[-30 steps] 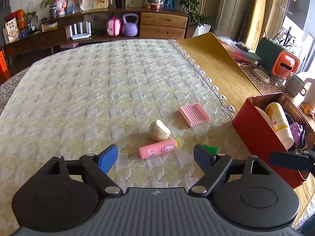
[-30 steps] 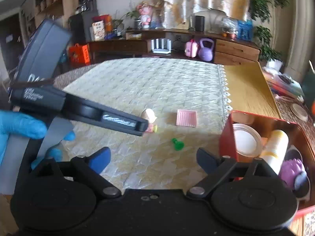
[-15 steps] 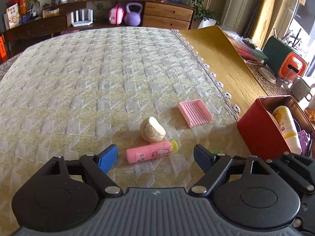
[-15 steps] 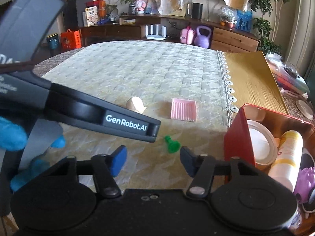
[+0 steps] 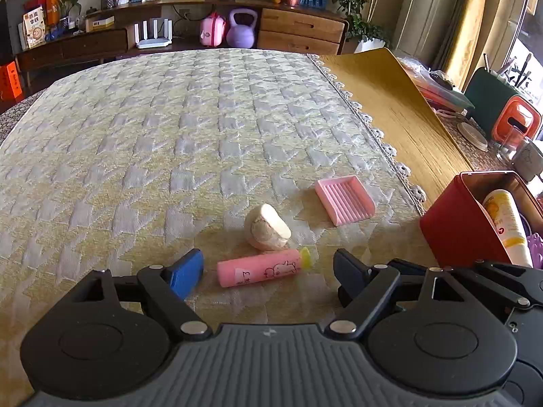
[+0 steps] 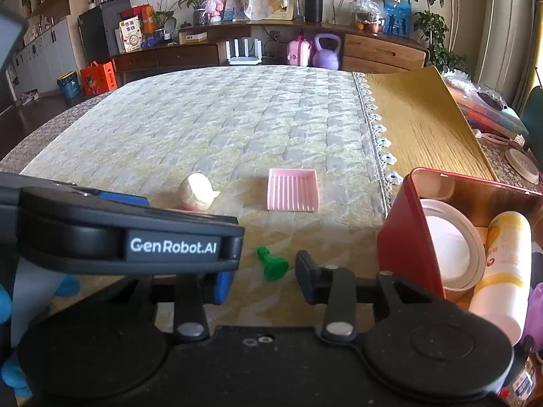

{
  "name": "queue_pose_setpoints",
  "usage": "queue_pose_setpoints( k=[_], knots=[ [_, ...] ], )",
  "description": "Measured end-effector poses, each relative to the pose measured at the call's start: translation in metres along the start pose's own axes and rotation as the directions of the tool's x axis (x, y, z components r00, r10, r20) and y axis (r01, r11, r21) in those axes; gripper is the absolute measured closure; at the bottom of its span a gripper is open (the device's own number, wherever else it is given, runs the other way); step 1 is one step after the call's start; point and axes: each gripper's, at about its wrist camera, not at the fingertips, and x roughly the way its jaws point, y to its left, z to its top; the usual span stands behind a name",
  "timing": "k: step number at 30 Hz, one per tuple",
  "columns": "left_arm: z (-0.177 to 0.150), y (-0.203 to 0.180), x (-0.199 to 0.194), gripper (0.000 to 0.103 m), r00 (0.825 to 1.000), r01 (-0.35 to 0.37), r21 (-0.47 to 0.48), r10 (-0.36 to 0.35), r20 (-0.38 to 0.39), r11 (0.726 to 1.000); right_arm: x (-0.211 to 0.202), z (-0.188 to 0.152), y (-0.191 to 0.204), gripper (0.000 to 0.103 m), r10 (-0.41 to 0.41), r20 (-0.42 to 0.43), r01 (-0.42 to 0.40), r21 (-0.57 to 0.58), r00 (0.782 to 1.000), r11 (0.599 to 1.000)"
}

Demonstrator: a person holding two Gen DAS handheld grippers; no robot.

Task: Organize rigid objects
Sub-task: 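Grasp the pink bottle with the left tool while the right tool grasps the green piece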

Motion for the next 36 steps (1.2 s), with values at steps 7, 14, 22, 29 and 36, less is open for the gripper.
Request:
queue_pose_setpoints(
  k=[7,14,22,29,36],
  knots=[
    [-0.003,-0.002,-0.002,0.035,1.0,-0.013,0.025,0.013,0.016,1.0,-0.001,-0.002,0.004,0.077,-0.006,0.009,0.007,-0.011,1.0,1.0],
    [-0.006,-0.001,-0.005,0.044,0.999,-0.024,0.043,0.023,0.026,0.999,-0.003,-0.002,0.006,0.089,0.012,0.005,-0.012,-0.012,1.0,1.0],
    [-0.011,0.0,-0.016,0.044,1.0,-0.017,0.042,0.016,0.027,0.999,-0.019,-0.004,0.002,0.089,0.021,0.015,-0.021,0.005,1.0,1.0],
    [-0.014,0.0,-0.042,0.044,0.999,0.016,0.056,-0.018,0.052,0.998,-0.048,-0.008,-0.006,0.089,0.029,0.045,-0.032,0.048,0.999,0.998],
    [-0.012,-0.002,-0.071,0.044,0.997,0.029,0.067,-0.034,0.074,0.997,-0.084,-0.006,-0.005,0.089,0.012,0.056,-0.014,0.046,0.998,0.999]
  ],
)
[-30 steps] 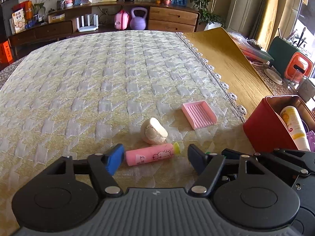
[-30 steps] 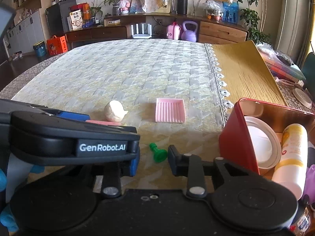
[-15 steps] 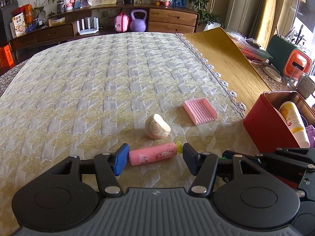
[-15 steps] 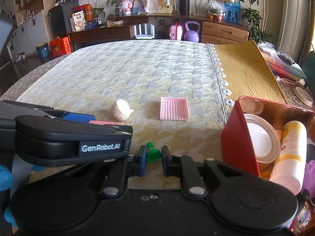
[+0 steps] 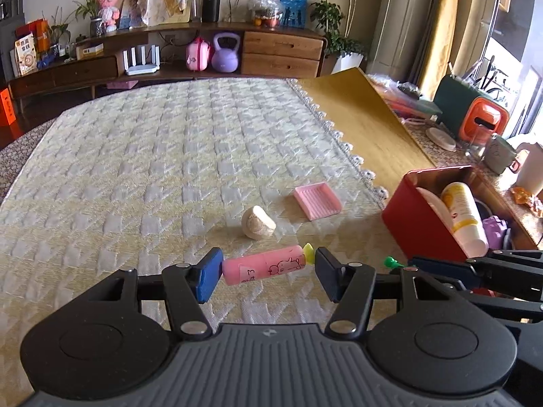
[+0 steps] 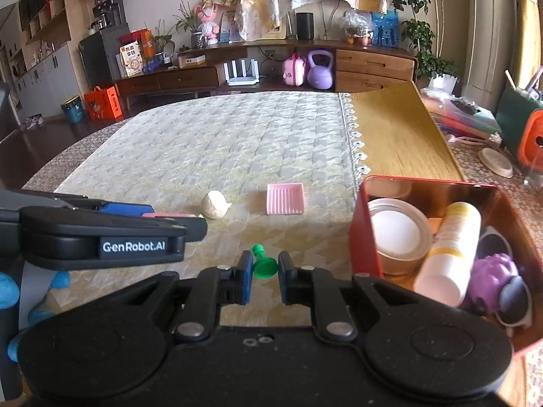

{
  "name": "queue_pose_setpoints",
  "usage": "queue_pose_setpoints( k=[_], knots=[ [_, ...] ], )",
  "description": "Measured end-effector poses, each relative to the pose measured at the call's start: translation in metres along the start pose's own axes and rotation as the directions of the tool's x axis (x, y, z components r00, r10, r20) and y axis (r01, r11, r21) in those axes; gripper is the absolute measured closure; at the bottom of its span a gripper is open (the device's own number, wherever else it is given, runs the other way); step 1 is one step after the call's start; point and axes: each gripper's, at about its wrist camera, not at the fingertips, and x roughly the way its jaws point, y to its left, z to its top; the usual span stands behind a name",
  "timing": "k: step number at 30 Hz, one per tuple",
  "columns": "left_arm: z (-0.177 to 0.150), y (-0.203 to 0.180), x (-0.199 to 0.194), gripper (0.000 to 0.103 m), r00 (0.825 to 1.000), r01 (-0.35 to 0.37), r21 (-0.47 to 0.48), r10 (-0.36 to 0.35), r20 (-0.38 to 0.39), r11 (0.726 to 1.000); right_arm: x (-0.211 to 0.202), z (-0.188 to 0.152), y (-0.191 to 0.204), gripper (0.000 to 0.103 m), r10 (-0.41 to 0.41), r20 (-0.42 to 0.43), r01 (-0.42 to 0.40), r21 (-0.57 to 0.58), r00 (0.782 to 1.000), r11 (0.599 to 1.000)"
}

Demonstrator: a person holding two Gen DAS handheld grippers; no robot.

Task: Organize rigid objects
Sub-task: 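Grasp the pink bottle with the left tool while the right tool grasps the green piece, then carry the pink bottle and green piece over the red tin box with both tools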

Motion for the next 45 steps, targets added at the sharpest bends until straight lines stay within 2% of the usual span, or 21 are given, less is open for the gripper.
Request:
queue_pose_setpoints(
  k=[12,23,38,45],
  knots=[
    [0.003,-0.026,-0.039,0.044,0.998,0.035,0.045,-0.037,0.041,0.998,-0.057,0.003,0.0,0.089,-0.027,0.066,0.029,-0.026,0.997,0.999],
    [0.009,-0.065,-0.058,0.044,0.993,0.081,0.101,-0.089,0.075,0.992,-0.09,0.0,-0.022,0.089,-0.04,0.133,0.041,-0.005,0.99,0.999],
    [0.012,-0.143,-0.04,0.044,0.985,0.155,0.227,-0.169,0.043,0.961,-0.103,-0.021,-0.089,0.089,-0.115,0.132,0.108,0.058,0.985,0.992],
    [0.01,-0.166,-0.021,0.044,0.982,0.183,0.246,-0.189,0.003,0.952,-0.102,-0.034,-0.118,0.088,-0.147,0.112,0.137,0.092,0.983,0.986]
  ],
)
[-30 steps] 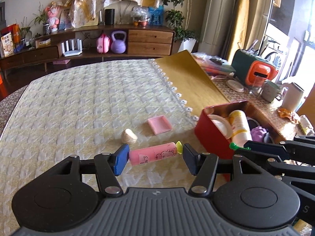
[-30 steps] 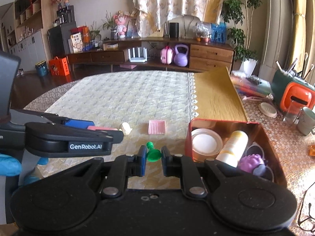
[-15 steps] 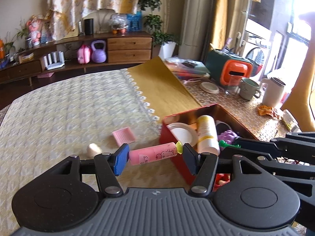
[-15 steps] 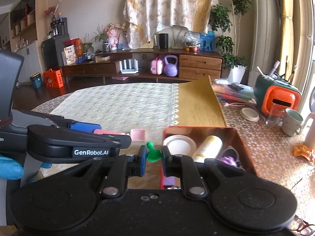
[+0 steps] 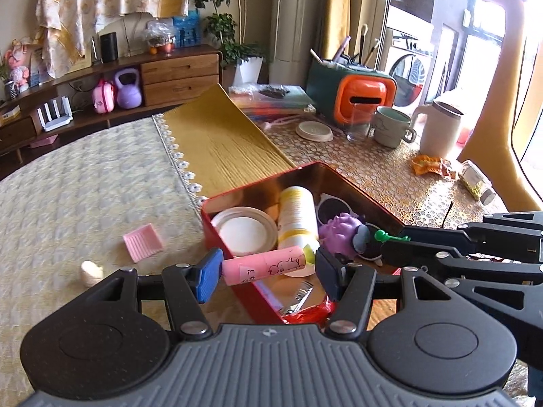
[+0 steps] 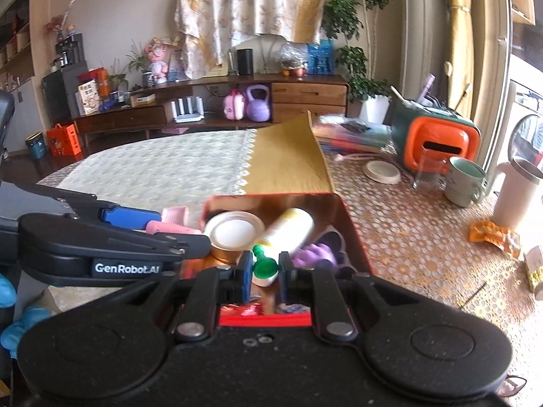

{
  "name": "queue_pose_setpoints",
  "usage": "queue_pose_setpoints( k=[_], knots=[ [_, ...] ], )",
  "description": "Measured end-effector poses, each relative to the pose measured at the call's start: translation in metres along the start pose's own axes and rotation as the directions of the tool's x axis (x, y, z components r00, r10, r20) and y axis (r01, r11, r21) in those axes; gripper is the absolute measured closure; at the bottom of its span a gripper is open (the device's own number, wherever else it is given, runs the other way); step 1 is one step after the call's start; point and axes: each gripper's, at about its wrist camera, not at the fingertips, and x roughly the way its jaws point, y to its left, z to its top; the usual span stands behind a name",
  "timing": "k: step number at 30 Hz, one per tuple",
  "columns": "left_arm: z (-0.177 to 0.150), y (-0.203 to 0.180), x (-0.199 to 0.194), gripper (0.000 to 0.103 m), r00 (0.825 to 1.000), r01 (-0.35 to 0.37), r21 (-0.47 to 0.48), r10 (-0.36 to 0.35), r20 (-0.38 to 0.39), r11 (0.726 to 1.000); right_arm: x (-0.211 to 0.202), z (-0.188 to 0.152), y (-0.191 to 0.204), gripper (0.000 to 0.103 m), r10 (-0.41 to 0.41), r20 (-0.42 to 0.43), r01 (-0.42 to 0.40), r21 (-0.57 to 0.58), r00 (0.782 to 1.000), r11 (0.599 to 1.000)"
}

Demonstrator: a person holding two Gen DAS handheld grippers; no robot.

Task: Organize rigid objects
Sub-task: 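Carry the pink bottle and green piece over the red tin box with both tools, then lower both held items into the box and open both tools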

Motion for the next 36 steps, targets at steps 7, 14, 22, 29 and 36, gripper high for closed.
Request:
queue_pose_setpoints(
  k=[7,14,22,29,36],
  knots=[
    [0.006,-0.012,0.024,0.044,1.0,-0.004,0.027,0.005,-0.028,1.0,0.009,-0.006,-0.018,0.088,-0.015,-0.022,0.016,0.022,1.0,1.0],
    [0.023,-0.013,0.048,0.044,0.999,-0.027,0.032,0.028,-0.027,0.999,0.02,-0.008,-0.026,0.088,-0.014,-0.042,0.016,0.031,0.999,0.999],
    [0.038,-0.01,0.078,0.044,0.996,-0.08,0.018,0.08,-0.026,0.997,0.034,-0.009,-0.03,0.088,-0.005,-0.069,0.007,0.029,0.998,1.0],
    [0.04,-0.006,0.1,0.044,0.994,-0.097,-0.046,0.094,-0.054,0.994,0.047,-0.009,-0.025,0.088,0.023,-0.096,-0.021,0.016,0.995,1.0],
    [0.037,-0.005,0.111,0.044,0.994,-0.087,-0.075,0.082,-0.066,0.993,0.061,-0.012,-0.026,0.088,0.017,-0.134,-0.015,0.019,0.991,1.0]
  ],
)
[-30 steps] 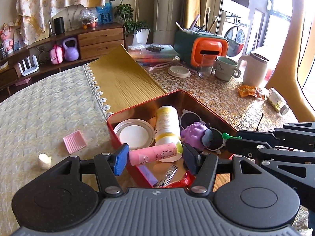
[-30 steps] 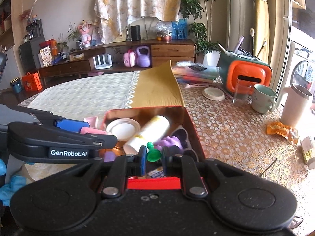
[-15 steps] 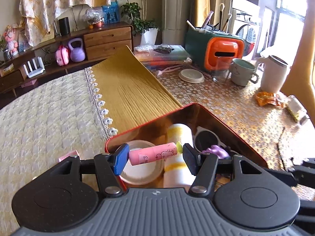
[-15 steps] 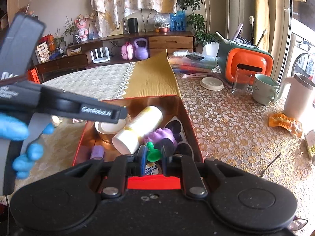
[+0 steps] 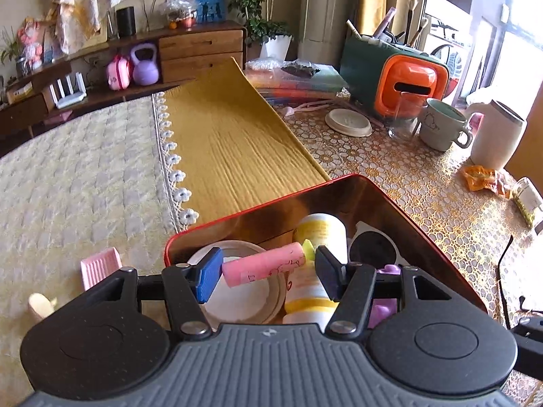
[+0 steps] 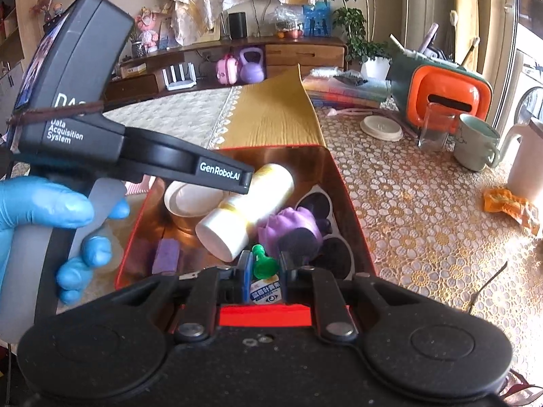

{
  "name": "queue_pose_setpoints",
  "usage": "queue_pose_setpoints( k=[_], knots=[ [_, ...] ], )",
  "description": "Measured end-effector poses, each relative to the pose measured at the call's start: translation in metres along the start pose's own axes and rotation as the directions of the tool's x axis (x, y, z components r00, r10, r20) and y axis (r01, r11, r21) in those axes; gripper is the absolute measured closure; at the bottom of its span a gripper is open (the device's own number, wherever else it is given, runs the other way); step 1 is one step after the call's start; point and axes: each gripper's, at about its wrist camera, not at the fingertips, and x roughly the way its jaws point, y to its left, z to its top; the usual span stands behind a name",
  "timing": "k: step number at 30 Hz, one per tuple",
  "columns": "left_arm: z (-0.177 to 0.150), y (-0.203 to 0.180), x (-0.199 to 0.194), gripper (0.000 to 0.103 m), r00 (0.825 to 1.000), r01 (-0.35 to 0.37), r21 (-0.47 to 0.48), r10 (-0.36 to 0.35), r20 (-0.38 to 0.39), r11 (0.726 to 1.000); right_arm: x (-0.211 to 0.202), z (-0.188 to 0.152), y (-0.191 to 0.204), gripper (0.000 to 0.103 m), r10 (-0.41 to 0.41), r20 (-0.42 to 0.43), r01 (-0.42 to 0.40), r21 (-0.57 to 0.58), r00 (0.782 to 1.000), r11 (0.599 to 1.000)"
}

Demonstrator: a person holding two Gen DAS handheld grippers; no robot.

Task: Organize rigid objects
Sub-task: 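Lower both held items into the box and open both tools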

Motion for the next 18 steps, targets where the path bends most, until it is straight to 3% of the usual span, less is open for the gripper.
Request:
queue_pose_setpoints(
  k=[10,18],
  knots=[
    [-0.0015,0.0055,-0.0003,0.044,1.0,0.023,-0.013,-0.023,0.003,1.0,0.0101,-0.0024,-0.004,0.083,-0.001,-0.022,0.002,0.044,1.0,0.999],
    [-0.0068,0.0071,-0.0066,0.04,0.999,0.048,-0.016,-0.048,-0.008,0.999,0.0051,-0.0022,-0.0038,0.072,-0.009,-0.011,0.009,0.06,1.0,0.998]
  ],
)
